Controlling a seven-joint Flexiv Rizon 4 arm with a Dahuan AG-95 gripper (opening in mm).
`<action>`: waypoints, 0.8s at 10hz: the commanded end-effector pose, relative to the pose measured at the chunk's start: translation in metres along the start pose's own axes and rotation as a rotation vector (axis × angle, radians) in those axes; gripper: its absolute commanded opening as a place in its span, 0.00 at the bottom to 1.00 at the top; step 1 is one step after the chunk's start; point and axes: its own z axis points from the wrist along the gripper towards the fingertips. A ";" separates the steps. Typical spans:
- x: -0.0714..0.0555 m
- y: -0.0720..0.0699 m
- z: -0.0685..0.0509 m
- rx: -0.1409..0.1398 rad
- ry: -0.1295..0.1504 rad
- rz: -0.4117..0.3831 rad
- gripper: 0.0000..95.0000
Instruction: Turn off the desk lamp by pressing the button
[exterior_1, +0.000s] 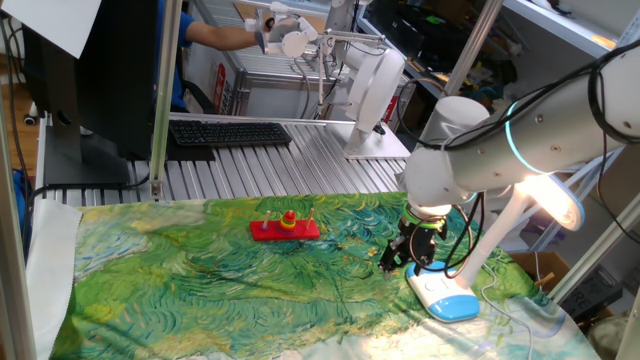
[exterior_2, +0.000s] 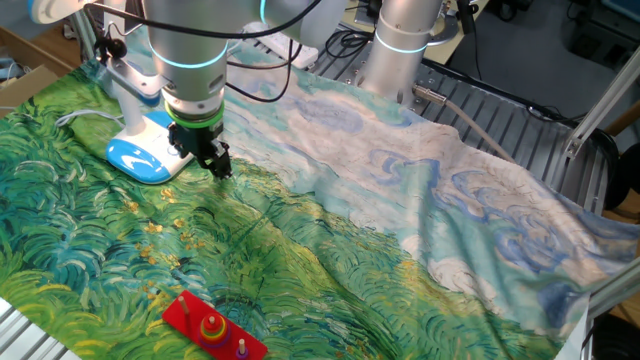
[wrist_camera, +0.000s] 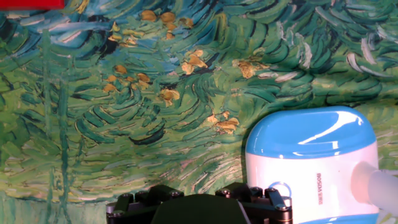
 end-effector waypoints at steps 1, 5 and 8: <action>0.001 0.000 0.000 -0.009 -0.004 0.007 0.80; 0.001 0.000 0.000 -0.062 -0.016 0.010 0.80; 0.001 0.000 0.000 -0.054 0.001 -0.001 0.80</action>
